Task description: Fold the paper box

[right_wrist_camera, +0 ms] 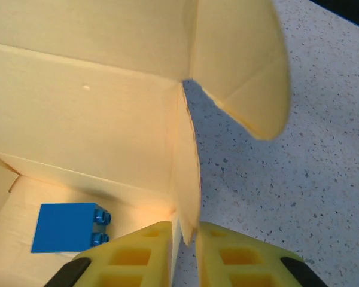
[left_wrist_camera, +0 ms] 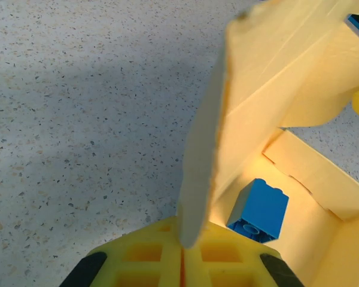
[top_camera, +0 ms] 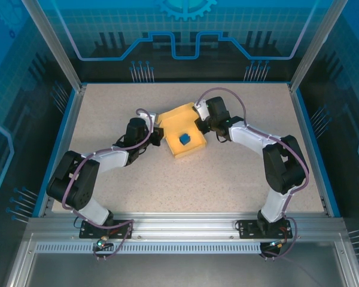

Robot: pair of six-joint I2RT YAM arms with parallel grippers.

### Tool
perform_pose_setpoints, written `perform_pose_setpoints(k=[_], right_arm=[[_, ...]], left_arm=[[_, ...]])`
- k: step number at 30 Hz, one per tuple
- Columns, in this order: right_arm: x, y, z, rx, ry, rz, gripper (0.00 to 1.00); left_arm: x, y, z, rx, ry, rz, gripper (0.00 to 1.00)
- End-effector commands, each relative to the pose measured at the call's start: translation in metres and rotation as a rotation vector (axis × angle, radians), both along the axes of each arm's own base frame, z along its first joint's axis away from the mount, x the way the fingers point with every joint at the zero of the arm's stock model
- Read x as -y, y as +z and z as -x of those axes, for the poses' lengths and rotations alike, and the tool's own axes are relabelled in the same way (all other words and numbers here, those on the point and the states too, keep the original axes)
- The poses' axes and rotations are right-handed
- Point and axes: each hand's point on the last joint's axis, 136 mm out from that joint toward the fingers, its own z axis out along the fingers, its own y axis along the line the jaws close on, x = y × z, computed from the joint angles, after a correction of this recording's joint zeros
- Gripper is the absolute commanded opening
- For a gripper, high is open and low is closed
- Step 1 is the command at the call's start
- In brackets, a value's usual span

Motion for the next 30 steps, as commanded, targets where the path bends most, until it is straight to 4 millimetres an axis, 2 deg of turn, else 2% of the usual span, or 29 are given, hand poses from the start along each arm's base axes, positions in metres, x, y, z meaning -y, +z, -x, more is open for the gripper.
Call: perform_pose_setpoints(k=[1, 8, 14, 18, 22, 27, 30], right_arm=[[-0.003, -0.013, 0.005, -0.036, -0.04, 0.019, 0.16], [-0.01, -0.013, 0.014, -0.019, -0.087, 0.027, 0.14], [-0.001, -0.005, 0.011, -0.014, -0.064, 0.003, 0.26], [0.001, 0.007, 0.008, 0.002, -0.01, 0.003, 0.36], [0.011, 0.009, 0.001, -0.045, -0.024, -0.045, 0.42], [0.025, -0.012, 0.0, -0.139, -0.109, -0.093, 0.58], [0.031, -0.027, 0.001, -0.215, -0.151, -0.15, 0.6]], left_arm=[[0.007, 0.011, -0.004, 0.027, -0.017, -0.006, 0.05], [0.007, 0.015, -0.006, 0.042, 0.002, -0.026, 0.03], [0.008, 0.018, -0.005, 0.045, -0.01, -0.04, 0.04], [0.006, 0.019, -0.005, 0.051, -0.009, -0.059, 0.13], [0.004, 0.021, -0.004, 0.054, -0.005, -0.06, 0.23], [0.006, 0.021, -0.001, 0.045, -0.006, -0.041, 0.34], [0.007, 0.023, 0.0, 0.048, -0.01, -0.026, 0.41]])
